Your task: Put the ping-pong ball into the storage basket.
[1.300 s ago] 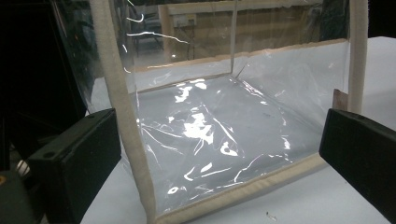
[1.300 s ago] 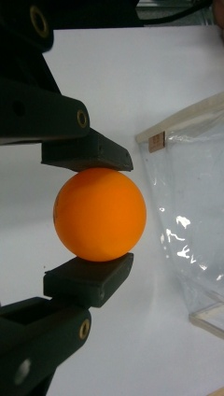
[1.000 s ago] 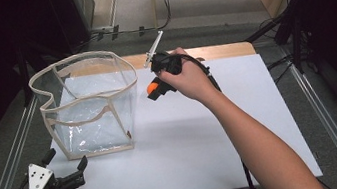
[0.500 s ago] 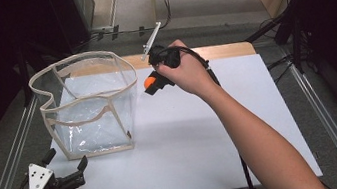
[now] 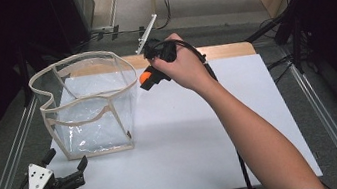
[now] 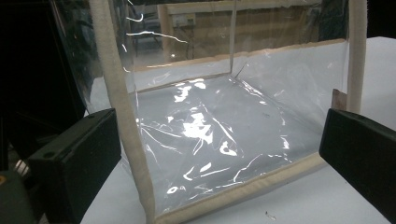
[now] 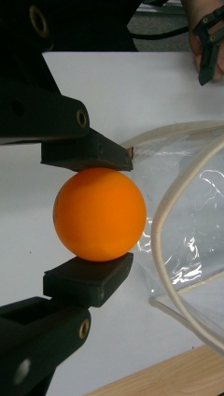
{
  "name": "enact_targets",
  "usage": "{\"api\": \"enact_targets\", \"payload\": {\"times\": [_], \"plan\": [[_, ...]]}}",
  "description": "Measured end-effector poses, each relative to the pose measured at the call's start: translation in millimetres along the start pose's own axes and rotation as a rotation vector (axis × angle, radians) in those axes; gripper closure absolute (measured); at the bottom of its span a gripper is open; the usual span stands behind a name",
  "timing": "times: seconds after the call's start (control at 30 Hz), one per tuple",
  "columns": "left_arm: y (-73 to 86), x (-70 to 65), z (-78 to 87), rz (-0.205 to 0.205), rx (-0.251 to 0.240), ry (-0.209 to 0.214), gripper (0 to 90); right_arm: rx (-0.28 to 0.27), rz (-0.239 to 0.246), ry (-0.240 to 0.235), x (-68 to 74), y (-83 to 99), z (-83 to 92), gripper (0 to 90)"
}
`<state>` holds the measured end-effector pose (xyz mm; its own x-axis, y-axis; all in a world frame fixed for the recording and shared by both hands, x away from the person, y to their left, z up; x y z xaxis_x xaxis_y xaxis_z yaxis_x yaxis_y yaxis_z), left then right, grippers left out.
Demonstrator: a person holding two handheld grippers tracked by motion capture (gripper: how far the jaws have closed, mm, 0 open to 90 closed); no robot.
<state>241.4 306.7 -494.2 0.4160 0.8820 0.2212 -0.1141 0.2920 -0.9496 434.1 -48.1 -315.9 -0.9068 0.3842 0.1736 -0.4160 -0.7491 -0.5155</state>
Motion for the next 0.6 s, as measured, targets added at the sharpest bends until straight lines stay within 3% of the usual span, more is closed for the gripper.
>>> {"api": "enact_targets", "payload": {"times": [0.6], "plan": [[-0.1,-0.1,-0.2,-0.004,0.0,0.001,0.0,-0.004,0.017,-0.006,0.0,-11.4,6.7,47.9]]}}
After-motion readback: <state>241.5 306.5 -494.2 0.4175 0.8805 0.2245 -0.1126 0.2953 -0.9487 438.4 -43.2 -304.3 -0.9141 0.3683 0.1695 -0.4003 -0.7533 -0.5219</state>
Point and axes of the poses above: each handheld gripper's, and its own axes: z roughly backward along the jaws, y roughly out of its underside, x roughly to its left, the point moved 2 cm from there along -z, roughly forward along the jaws, and after that the axes turned 9 degrees about -z, right-handed, at the moved point
